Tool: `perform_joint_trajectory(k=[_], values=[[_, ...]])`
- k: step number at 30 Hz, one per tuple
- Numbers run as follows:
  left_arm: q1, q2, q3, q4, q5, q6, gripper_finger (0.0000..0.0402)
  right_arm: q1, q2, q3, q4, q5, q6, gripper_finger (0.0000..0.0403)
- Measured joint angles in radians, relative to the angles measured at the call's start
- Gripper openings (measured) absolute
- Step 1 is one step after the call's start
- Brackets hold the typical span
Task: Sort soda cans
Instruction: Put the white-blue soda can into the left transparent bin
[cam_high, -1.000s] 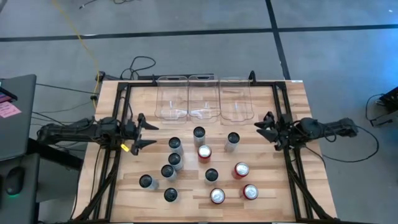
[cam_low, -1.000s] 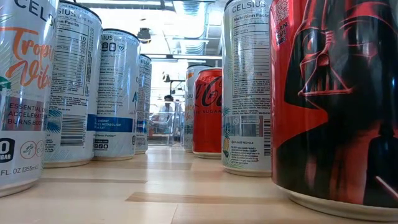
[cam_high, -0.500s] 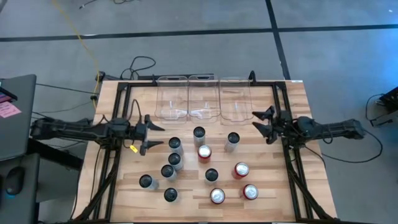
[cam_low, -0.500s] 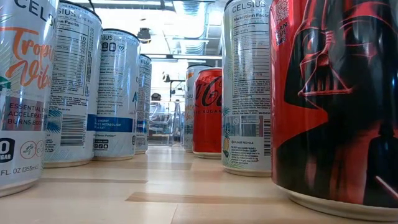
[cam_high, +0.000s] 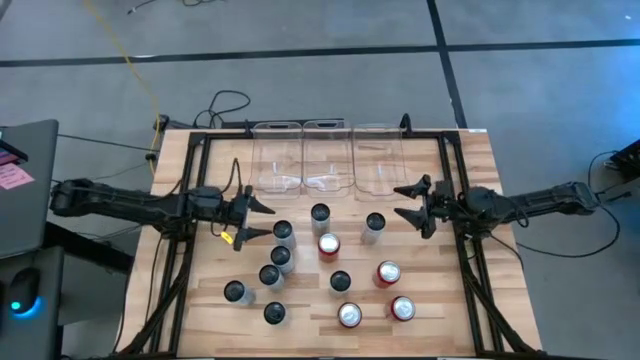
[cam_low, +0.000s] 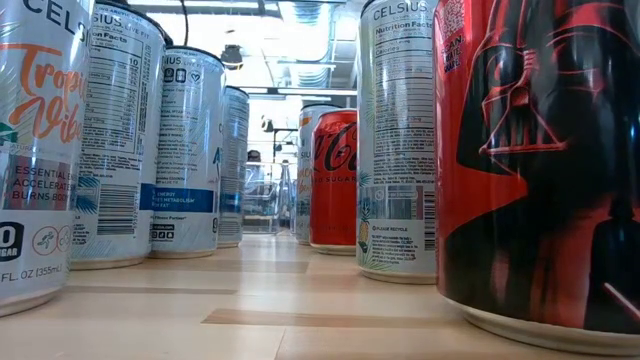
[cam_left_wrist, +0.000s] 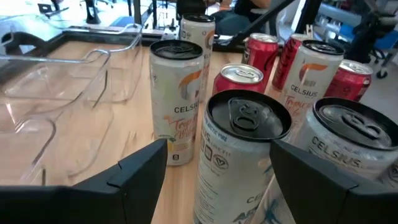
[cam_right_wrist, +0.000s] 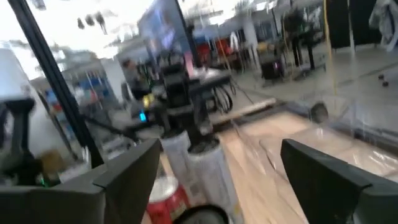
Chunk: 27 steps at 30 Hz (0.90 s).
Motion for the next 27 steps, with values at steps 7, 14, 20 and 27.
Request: perform_joint_trajectory(k=[7, 14, 20, 27], values=[[0.000, 0.108, 0.049, -0.007, 0.044, 0.075, 0.0323, -0.047, 0.078, 0.046, 0.013, 0.006, -0.038, 0.0397], [0.004, 0.168, 0.101, -0.005, 0.059, 0.224, 0.0342, -0.165, 0.139, 0.069, 0.010, 0.011, -0.037, 0.0400], [0.044, 0.263, 0.157, -0.008, 0.150, 0.197, 0.0343, -0.264, 0.176, 0.104, -0.001, -0.059, -0.060, 0.0400], [0.061, 0.436, 0.264, 0.002, 0.187, 0.203, 0.0344, -0.340, 0.186, 0.147, -0.030, -0.236, -0.087, 0.0400]])
